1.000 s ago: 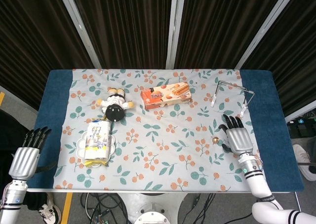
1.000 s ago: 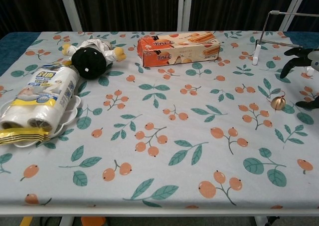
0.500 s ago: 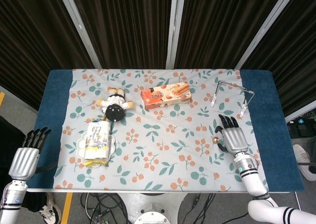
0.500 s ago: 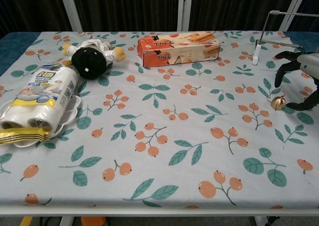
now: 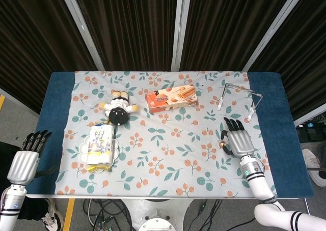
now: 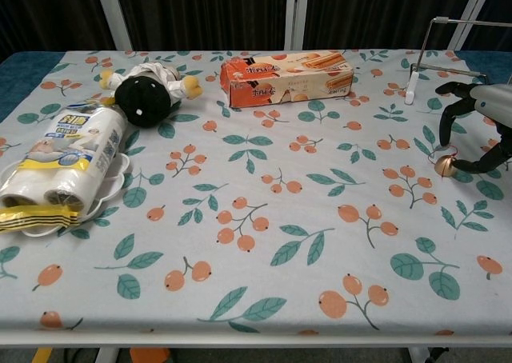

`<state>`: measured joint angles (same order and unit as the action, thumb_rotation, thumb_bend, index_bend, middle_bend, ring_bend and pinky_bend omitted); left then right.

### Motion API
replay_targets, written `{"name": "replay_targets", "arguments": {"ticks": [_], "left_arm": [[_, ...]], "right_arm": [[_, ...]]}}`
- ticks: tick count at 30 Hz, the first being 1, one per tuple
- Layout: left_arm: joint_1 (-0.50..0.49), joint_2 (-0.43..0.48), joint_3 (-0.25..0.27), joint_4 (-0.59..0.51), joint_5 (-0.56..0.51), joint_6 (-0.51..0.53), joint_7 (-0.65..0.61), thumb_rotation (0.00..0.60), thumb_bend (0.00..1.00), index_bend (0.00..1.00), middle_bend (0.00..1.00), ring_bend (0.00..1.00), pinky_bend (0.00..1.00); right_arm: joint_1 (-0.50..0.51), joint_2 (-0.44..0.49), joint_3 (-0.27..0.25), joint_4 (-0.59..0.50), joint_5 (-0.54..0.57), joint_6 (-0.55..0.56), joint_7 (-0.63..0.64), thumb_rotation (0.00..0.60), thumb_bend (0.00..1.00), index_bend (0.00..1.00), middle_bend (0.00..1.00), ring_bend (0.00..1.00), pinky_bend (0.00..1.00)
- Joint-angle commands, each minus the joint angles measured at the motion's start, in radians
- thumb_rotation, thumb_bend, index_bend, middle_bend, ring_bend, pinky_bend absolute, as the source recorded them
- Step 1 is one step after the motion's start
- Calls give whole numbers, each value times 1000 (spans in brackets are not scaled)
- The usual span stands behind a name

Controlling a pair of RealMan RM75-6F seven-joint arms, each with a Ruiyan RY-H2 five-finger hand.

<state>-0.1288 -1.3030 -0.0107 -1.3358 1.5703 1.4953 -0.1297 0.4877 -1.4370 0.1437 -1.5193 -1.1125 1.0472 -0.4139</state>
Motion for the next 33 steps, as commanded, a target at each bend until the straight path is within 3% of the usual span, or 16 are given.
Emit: {"name": "replay_targets", "arguments": {"ticks": [1, 33], "left_arm": [[0, 1, 1, -1, 0, 0, -1, 600, 36, 41, 31, 0, 16], [8, -3, 8, 7, 1, 3, -16, 600, 35, 41, 30, 0, 16]], "right_arm": [[3, -2, -1, 1, 5, 0, -3, 600, 213, 487, 0, 0, 0], [25, -10, -15, 9, 52, -9, -13, 600, 287, 518, 11, 0, 0]]}}
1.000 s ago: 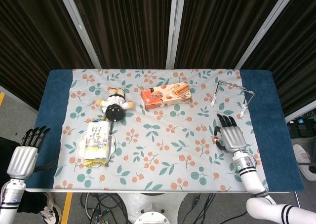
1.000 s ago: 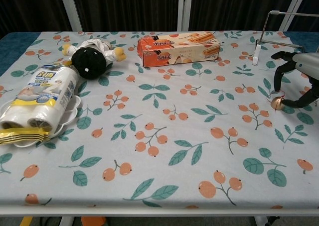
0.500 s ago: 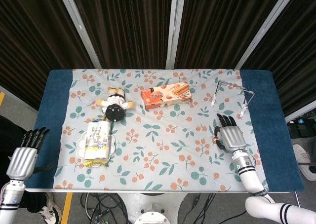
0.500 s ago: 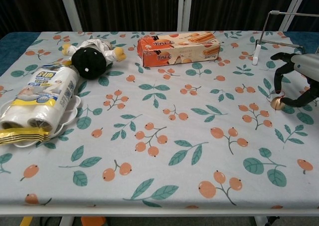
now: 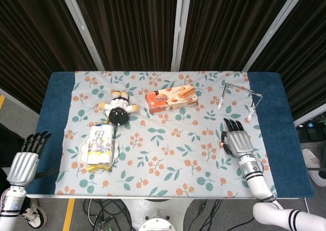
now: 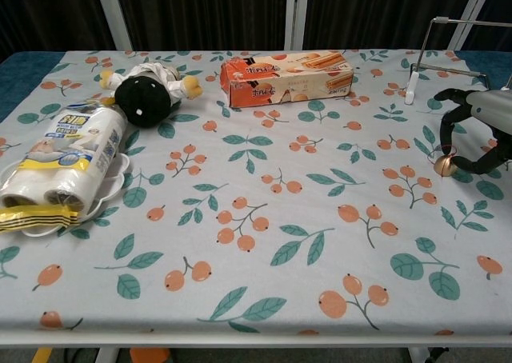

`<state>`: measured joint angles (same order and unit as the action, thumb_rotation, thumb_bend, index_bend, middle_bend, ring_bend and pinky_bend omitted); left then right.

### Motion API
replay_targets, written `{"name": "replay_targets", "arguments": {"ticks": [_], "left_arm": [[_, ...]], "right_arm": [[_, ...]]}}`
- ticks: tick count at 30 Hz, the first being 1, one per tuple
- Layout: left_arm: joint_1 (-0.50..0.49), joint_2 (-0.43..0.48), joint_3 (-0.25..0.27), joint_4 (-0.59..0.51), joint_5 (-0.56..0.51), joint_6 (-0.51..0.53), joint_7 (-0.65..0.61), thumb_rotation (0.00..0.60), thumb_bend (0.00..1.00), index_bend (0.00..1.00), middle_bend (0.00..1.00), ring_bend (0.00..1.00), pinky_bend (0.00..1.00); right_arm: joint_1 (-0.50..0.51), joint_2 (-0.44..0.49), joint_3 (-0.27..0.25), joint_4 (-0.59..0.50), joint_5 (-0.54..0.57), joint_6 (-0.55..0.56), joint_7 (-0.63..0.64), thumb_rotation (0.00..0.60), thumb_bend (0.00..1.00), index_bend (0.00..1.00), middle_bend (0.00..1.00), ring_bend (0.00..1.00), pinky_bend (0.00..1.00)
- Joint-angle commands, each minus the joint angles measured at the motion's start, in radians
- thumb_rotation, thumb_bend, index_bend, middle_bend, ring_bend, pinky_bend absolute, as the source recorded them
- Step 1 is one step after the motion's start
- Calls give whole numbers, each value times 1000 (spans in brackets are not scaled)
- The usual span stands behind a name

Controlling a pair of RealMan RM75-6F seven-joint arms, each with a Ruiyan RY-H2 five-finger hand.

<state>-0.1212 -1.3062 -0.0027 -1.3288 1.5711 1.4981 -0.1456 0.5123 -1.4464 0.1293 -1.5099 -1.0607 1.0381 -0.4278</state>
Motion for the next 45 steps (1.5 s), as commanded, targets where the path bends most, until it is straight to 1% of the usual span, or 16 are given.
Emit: {"name": "replay_targets", "arguments": {"ticks": [1, 33, 38, 41, 44, 45], "left_arm": [[0, 0, 1, 0, 0, -1, 0, 600, 35, 41, 30, 0, 16], [1, 1, 0, -4, 1, 2, 0, 600, 35, 41, 31, 0, 16], [3, 1, 0, -5, 1, 4, -1, 600, 35, 41, 30, 0, 16], [4, 1, 1, -4, 2, 6, -3, 600, 35, 41, 30, 0, 16], [5, 2, 0, -4, 2, 10, -6, 600, 36, 41, 30, 0, 16], [6, 3, 0, -5, 3, 12, -7, 600, 35, 41, 30, 0, 16]], "right_arm": [[1, 0, 0, 0, -1, 1, 1, 600, 288, 518, 12, 0, 0], [7, 5, -6, -10, 17, 9, 2, 600, 325, 584, 40, 0, 0], [2, 21, -3, -39, -9, 34, 12, 600, 336, 594, 47, 0, 0], [-3, 41, 2, -75, -33, 60, 13, 600, 338, 599, 50, 0, 0], [-6, 76, 5, -143, -74, 91, 9, 600, 339, 602, 52, 0, 0], [-7, 94, 5, -184, -100, 102, 12, 600, 339, 603, 52, 0, 0]]}}
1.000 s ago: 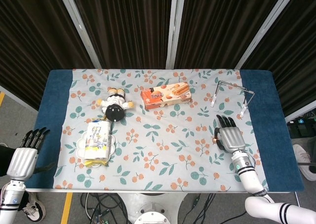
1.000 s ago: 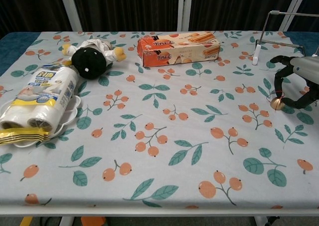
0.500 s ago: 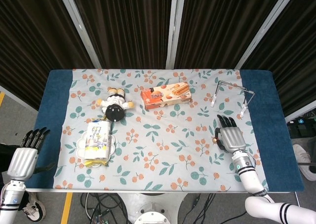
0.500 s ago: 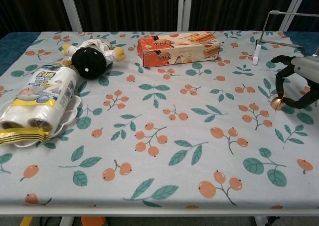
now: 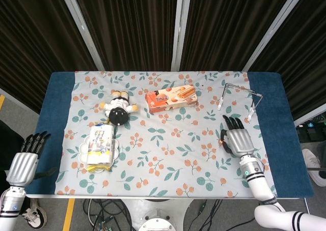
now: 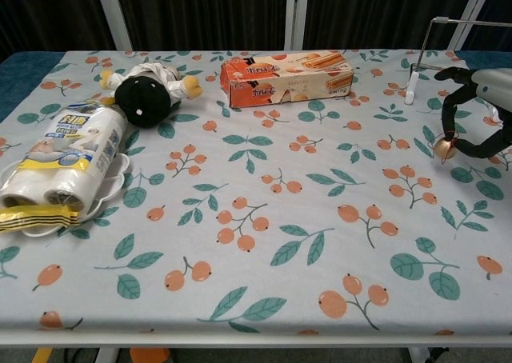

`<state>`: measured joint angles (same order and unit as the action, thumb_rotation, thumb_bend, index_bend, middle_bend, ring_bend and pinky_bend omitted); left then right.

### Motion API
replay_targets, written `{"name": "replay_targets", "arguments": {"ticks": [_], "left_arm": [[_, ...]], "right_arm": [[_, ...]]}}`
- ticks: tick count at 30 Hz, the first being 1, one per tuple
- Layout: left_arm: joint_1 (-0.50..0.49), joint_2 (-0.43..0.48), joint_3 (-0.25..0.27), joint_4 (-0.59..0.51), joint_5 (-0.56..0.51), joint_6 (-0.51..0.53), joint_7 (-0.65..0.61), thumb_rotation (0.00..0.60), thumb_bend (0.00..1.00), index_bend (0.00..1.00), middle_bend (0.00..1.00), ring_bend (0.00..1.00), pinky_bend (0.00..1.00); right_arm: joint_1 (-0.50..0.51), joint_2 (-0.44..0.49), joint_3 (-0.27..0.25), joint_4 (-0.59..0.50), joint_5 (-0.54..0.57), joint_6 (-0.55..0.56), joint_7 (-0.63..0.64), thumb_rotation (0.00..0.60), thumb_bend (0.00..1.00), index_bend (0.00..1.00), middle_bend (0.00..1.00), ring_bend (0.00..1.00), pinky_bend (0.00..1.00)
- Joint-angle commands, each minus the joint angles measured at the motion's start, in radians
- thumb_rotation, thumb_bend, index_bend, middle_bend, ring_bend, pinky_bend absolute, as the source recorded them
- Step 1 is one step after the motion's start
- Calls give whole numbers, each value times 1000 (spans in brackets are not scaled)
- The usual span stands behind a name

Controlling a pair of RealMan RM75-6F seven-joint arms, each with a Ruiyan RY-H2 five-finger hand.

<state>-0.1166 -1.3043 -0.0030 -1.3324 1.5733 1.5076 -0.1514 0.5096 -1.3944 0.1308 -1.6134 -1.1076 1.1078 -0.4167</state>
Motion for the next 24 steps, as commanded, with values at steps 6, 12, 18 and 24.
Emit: {"name": "replay_targets", "arguments": {"ticks": [6, 12, 18, 24], "left_arm": [[2, 0, -1, -2, 3, 7, -4, 600, 35, 41, 31, 0, 16], [1, -3, -2, 1, 1, 3, -3, 600, 35, 41, 30, 0, 16], [-2, -7, 2, 0, -1, -9, 2, 600, 36, 41, 31, 0, 16], [-1, -8, -2, 6, -12, -13, -6, 600, 35, 41, 31, 0, 16]], "right_arm": [[-20, 134, 1, -241, -167, 97, -7, 600, 341, 629, 59, 0, 0], [-34, 129, 16, -193, -118, 145, -90, 600, 342, 642, 59, 0, 0], [-26, 109, -7, -189, -140, 118, -95, 600, 342, 651, 55, 0, 0], [-30, 114, -20, -205, -128, 100, -95, 600, 341, 656, 55, 0, 0]]}}
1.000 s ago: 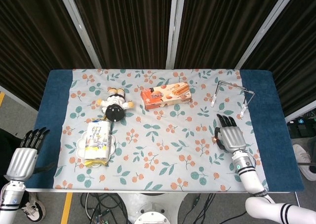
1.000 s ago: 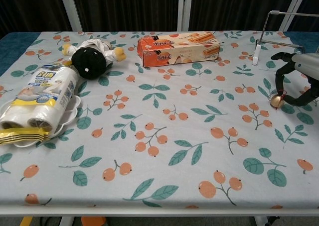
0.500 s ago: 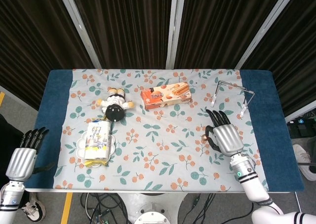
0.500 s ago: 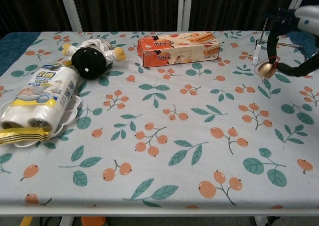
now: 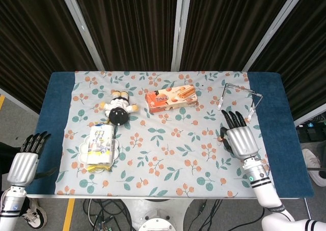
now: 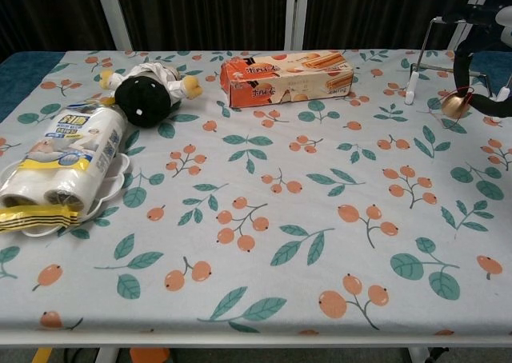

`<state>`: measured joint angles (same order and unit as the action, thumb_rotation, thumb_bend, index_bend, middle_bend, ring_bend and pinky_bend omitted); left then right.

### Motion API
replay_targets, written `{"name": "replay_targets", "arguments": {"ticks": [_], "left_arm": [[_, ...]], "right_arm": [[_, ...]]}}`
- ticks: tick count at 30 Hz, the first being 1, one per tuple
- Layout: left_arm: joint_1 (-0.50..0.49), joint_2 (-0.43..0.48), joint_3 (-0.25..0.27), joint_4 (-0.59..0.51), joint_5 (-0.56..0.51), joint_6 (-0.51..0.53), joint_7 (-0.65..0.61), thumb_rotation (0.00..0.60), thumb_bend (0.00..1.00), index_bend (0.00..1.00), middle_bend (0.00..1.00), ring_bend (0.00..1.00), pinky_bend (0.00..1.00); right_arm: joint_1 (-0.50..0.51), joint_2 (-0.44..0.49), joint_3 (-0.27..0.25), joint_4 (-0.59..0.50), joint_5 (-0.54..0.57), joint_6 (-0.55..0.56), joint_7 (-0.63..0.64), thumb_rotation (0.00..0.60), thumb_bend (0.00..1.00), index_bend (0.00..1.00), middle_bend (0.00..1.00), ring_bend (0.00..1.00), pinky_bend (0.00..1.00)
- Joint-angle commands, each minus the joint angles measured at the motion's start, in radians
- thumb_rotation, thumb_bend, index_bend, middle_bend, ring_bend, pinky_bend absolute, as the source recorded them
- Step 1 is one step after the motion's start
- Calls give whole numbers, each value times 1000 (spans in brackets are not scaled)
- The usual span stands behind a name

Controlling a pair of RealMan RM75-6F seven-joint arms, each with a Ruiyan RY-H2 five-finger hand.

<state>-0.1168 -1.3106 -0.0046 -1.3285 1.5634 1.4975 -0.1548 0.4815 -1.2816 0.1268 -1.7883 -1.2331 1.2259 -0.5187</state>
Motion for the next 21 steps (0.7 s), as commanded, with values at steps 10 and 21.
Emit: {"name": "replay_targets", "arguments": {"ticks": [10, 21], "left_arm": [[0, -5, 2, 6, 0, -4, -9, 600, 36, 41, 30, 0, 16], [0, -8, 4, 11, -3, -11, -13, 600, 35, 41, 31, 0, 16]], "right_arm": [[-6, -22, -22, 45, 50, -39, -1, 600, 346, 662, 55, 0, 0], [-4, -45, -38, 103, 112, -86, -16, 600, 347, 671, 55, 0, 0]]}}
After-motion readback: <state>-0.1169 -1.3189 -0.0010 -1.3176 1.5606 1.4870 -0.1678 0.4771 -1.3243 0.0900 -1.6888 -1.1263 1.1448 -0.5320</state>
